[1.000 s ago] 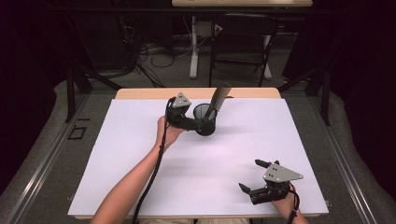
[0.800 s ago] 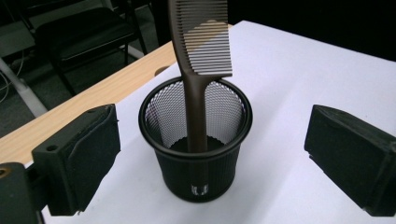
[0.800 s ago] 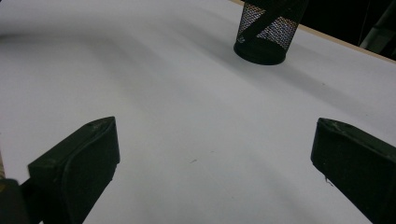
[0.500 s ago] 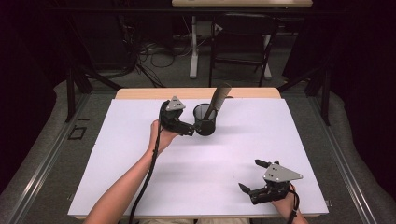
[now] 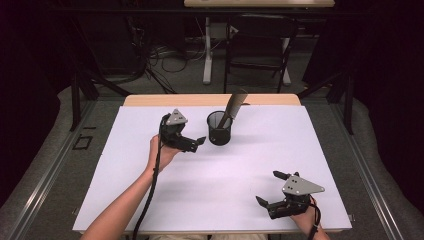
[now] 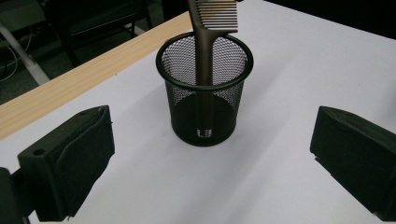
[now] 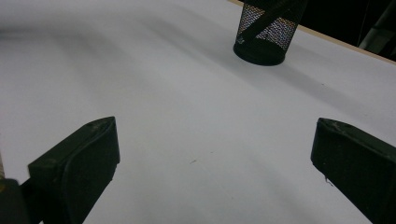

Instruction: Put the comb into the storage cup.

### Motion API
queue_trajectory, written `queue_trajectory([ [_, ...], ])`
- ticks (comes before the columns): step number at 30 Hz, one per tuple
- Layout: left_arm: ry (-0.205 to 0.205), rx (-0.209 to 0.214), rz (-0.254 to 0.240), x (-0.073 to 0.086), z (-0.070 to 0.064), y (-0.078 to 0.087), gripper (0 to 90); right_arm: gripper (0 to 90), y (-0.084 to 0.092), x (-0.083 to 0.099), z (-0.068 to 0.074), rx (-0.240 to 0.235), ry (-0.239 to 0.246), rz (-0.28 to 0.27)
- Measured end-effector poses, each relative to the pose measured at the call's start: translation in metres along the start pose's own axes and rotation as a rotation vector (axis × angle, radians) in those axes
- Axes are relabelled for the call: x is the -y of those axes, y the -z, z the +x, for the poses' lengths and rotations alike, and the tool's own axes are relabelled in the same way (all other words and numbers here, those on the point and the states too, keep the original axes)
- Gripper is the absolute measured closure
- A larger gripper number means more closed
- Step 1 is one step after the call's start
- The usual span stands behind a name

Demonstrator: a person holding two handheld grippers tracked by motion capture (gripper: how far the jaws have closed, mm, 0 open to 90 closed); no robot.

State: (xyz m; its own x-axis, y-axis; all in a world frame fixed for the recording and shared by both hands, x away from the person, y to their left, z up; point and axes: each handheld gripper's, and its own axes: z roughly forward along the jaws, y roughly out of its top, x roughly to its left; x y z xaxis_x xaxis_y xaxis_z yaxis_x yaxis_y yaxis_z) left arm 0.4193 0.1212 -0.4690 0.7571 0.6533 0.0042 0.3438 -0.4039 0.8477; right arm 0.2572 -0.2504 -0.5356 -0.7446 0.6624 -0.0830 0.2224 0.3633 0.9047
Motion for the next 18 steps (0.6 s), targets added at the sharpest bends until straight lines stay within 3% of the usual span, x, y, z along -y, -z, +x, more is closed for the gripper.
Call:
queue_trajectory([
  [18,-0.022,-0.017,0.023,0.035,-0.008,0.034,0.0,0.8,0.001,0.000,-0.001,0.004,0.001,0.003],
])
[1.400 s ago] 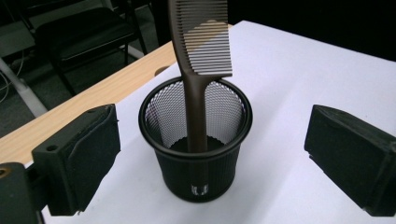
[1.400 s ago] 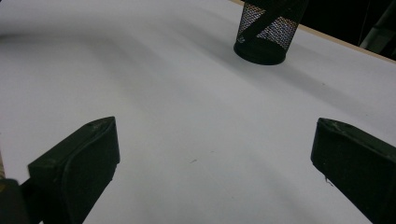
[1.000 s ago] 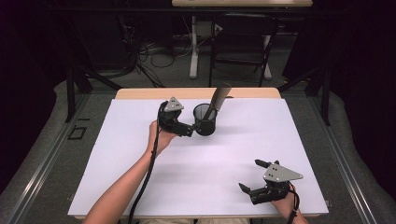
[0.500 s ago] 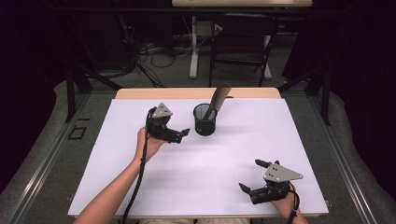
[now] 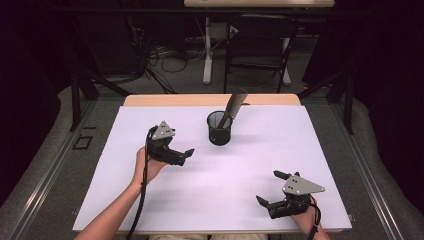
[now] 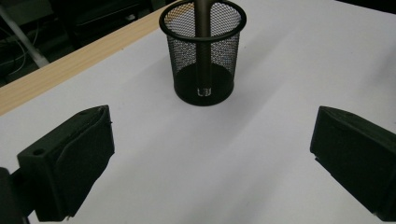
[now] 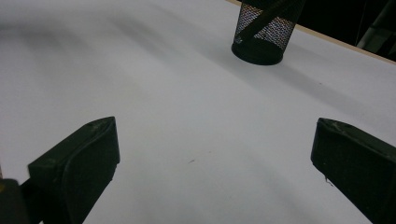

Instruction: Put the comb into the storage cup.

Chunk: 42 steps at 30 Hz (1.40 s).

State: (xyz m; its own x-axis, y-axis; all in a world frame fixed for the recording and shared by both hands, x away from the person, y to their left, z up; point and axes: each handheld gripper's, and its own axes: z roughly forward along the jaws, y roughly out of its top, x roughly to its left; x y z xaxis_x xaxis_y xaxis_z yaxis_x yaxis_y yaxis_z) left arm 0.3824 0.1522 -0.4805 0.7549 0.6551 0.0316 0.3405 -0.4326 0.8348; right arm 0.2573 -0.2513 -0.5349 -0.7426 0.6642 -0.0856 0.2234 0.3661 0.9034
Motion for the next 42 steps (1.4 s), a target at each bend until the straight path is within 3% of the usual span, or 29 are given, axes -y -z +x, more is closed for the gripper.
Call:
queue_trajectory([
  [16,0.016,0.004,-0.030,0.032,-0.010,0.025,0.0,0.8,0.000,0.000,-0.001,0.007,-0.003,0.005],
  [33,0.047,-0.029,-0.067,0.066,-0.020,0.046,0.0,0.8,0.000,0.000,-0.001,0.007,-0.004,0.002],
  [42,0.057,-0.042,-0.053,0.083,-0.025,0.052,0.0,0.8,0.000,0.000,0.000,0.005,-0.003,-0.001],
])
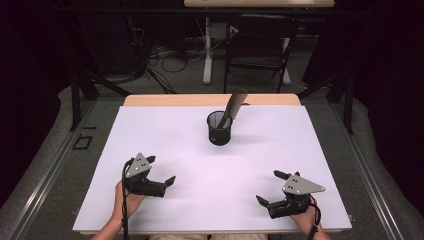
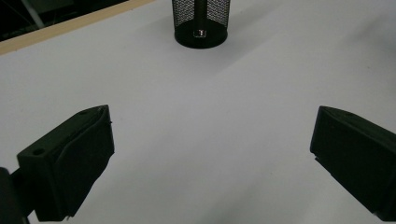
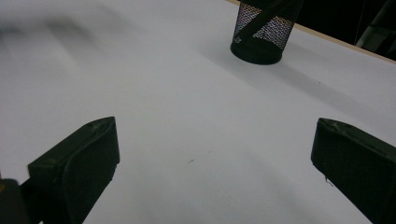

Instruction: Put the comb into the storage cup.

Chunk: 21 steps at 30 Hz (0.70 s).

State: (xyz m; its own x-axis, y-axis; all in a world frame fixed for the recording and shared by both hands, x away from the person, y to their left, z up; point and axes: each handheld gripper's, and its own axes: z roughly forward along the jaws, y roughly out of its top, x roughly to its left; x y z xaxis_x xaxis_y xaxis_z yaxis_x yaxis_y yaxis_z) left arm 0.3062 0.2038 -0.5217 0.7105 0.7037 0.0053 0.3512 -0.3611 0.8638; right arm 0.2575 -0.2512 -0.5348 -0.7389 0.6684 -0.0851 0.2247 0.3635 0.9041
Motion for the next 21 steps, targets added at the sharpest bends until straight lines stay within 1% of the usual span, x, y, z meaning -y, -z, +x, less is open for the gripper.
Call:
queue_trajectory([
  [3,-0.009,-0.002,0.000,0.003,-0.001,0.004,0.0,0.8,0.000,0.000,0.000,-0.001,-0.002,0.000],
  [5,-0.007,-0.008,-0.013,0.005,-0.002,0.006,0.0,0.8,0.000,0.000,0.000,-0.001,-0.003,0.000],
  [7,-0.008,-0.019,-0.016,0.007,-0.003,0.009,0.0,0.8,0.000,0.000,0.000,-0.001,-0.001,0.003],
  [9,-0.001,-0.024,-0.024,0.010,-0.005,0.011,0.0,0.7,0.000,0.000,0.000,-0.001,-0.002,0.003],
  [12,-0.003,-0.028,-0.026,0.014,-0.007,0.014,0.0,0.7,0.000,0.000,0.000,0.000,-0.005,0.004],
  [18,-0.016,-0.047,-0.026,0.019,-0.011,0.019,0.0,0.7,0.000,0.000,0.000,0.000,-0.008,0.002],
  [19,-0.028,-0.053,-0.023,0.020,-0.012,0.020,0.0,0.7,0.000,0.000,0.000,0.000,-0.009,0.002],
  [21,-0.027,-0.054,-0.026,0.022,-0.013,0.022,0.0,0.7,0.000,0.000,0.000,-0.002,-0.009,0.002],
])
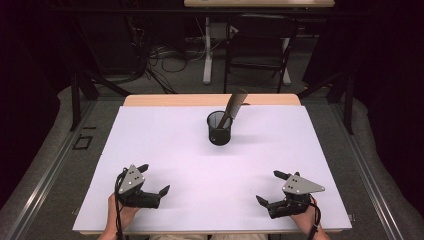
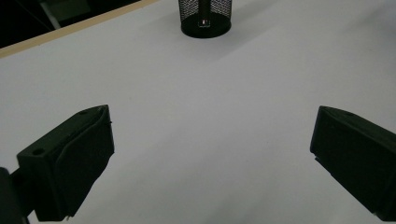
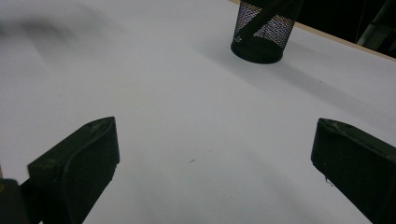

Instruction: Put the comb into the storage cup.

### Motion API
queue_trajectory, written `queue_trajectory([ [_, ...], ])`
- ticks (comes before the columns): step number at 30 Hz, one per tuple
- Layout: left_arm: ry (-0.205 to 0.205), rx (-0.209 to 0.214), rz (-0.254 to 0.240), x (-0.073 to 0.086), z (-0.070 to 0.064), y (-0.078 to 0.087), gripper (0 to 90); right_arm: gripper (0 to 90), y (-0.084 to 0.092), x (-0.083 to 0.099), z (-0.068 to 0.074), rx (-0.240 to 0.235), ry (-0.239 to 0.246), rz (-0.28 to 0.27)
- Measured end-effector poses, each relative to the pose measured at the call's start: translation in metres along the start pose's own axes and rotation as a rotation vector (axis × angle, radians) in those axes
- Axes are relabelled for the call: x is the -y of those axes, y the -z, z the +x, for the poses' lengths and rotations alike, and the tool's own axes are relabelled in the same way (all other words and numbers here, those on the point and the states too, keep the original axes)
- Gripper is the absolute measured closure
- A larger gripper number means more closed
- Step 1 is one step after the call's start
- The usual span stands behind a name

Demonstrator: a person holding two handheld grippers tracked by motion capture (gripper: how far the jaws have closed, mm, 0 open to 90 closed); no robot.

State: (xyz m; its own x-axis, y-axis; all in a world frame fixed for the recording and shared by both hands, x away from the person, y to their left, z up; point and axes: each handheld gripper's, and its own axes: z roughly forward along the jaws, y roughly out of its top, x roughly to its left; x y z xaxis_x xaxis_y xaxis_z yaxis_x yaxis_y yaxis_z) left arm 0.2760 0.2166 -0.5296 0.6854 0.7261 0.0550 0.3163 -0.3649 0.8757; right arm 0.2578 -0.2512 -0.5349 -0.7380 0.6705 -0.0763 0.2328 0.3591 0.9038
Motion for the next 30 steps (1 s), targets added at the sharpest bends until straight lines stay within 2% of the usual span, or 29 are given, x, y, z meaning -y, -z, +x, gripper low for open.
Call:
queue_trajectory([
  [7,0.007,-0.013,-0.010,0.005,-0.001,0.007,0.0,0.7,0.000,0.000,0.000,0.001,-0.003,0.002],
  [15,0.001,-0.015,0.006,0.011,-0.005,0.010,0.0,0.6,-0.001,0.001,0.000,-0.001,-0.007,0.005],
  [27,0.002,-0.005,0.013,0.010,-0.005,0.009,0.0,0.6,-0.001,0.001,0.000,-0.005,-0.008,0.012],
  [30,-0.011,-0.009,0.014,0.010,-0.005,0.009,0.0,0.6,-0.001,0.002,0.000,-0.007,-0.006,0.012],
])
